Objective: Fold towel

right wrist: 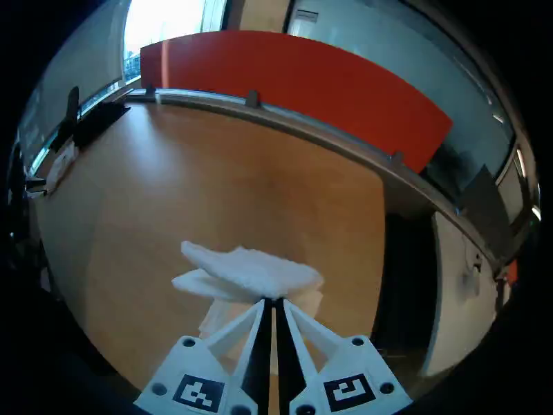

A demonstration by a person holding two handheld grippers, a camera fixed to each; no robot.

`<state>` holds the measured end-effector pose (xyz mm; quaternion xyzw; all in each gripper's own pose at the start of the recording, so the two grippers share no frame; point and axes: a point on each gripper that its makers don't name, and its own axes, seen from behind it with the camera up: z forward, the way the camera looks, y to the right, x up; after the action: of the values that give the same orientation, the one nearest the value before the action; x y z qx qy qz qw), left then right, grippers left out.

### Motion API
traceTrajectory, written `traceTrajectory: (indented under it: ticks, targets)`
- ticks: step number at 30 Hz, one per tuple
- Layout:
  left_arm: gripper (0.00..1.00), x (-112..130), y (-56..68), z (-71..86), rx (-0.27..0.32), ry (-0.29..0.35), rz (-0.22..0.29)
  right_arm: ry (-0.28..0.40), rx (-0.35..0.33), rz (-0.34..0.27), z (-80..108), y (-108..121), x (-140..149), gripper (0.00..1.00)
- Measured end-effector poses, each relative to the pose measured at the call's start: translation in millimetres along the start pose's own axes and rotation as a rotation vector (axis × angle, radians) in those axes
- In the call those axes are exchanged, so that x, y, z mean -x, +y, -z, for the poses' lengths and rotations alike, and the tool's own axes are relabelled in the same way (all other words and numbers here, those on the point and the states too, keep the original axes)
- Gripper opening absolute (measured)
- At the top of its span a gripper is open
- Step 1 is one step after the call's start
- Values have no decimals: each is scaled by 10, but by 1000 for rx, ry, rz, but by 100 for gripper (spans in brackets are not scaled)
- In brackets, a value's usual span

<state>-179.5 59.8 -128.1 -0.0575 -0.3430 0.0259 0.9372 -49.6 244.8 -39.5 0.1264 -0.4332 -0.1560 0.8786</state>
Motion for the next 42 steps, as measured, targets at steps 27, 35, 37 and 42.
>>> traceTrajectory:
  ticks: [27,35,37,42]
  targets:
    - [94,111,-12,73,-17,-15,-12,-180,51,-117,-235,173,1083,3]
    - [94,136,-33,80,-24,-22,-13,-203,74,-160,-309,231,1217,3]
    - [94,134,-37,81,-25,-22,-14,-204,79,-170,-323,246,1228,3]
    - [94,134,-40,77,-24,-24,-14,-200,88,-184,-345,268,1234,3]
